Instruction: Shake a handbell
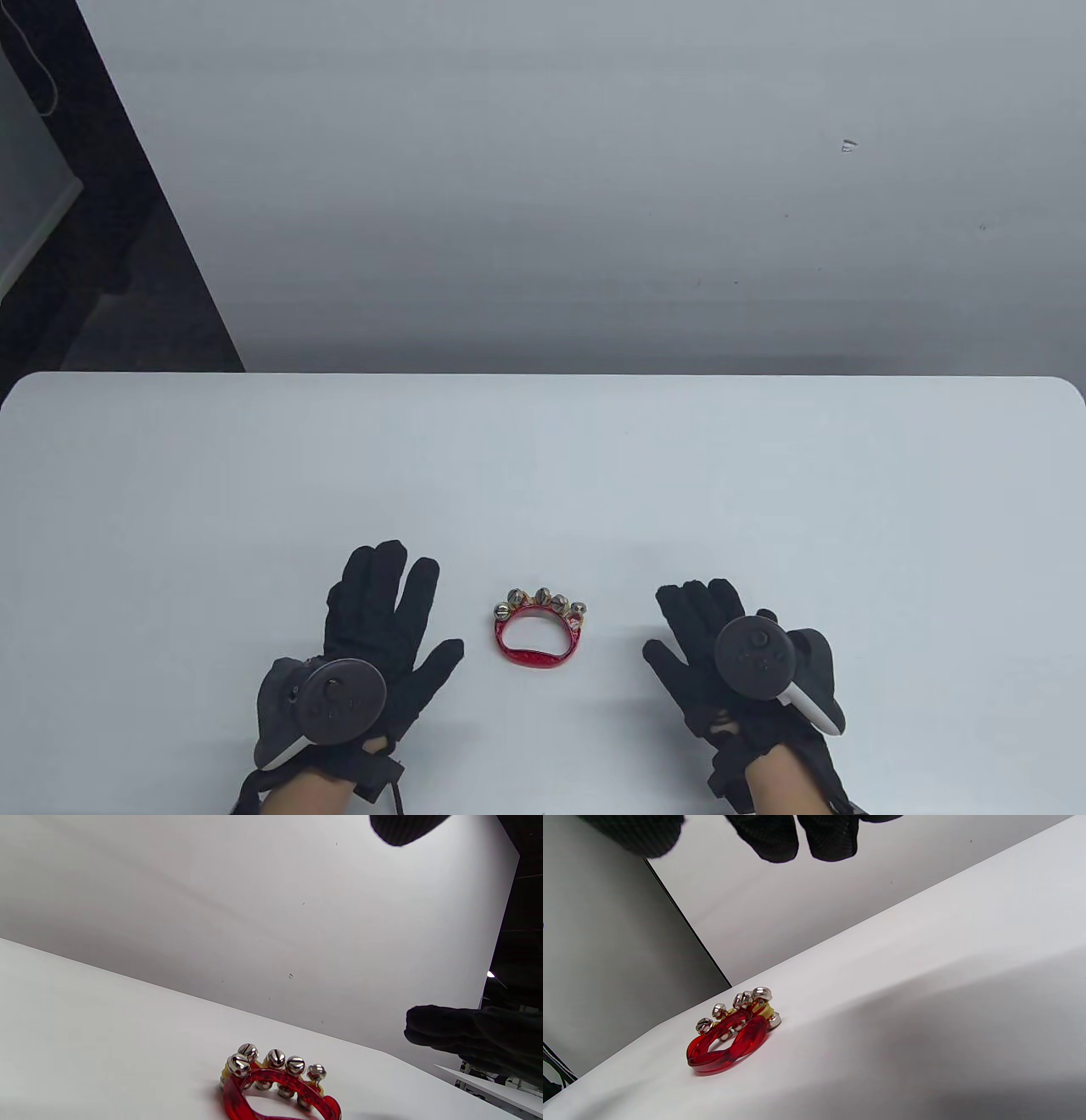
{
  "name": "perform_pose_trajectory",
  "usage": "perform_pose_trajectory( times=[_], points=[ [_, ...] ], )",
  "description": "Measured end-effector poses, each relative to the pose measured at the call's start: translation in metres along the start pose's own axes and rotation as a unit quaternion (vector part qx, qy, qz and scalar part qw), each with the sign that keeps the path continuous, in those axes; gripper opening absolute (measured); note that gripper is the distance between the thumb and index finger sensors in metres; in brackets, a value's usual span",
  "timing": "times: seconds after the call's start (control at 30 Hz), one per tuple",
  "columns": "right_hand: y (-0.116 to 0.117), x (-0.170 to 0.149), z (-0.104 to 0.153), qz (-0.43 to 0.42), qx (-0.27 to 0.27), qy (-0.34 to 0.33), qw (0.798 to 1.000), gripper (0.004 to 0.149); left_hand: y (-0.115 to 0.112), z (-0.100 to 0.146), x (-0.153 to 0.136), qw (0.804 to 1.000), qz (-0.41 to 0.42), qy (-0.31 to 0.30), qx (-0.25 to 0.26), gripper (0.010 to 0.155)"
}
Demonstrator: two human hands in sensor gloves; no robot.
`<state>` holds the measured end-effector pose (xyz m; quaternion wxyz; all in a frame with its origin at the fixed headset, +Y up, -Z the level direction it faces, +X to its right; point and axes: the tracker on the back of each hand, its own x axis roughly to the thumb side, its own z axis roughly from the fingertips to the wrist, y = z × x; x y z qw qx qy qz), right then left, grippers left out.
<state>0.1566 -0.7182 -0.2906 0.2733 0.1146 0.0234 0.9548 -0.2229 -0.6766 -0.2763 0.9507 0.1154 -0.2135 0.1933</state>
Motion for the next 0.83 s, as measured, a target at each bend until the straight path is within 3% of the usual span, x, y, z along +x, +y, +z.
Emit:
perform_pose_trajectory(
  times=[0.4,0.83],
  points=[
    [0.004,0.017,0.002,0.086,-0.007,-0.018,0.996,0.078,-0.006,0.002,-0.009,0.999,-0.008,0.027,-0.025,0.083],
    [0.01,0.014,-0.001,0.063,0.013,-0.012,0.998,0.077,-0.011,0.001,-0.01,0.999,0.006,0.028,-0.042,0.082]
  ],
)
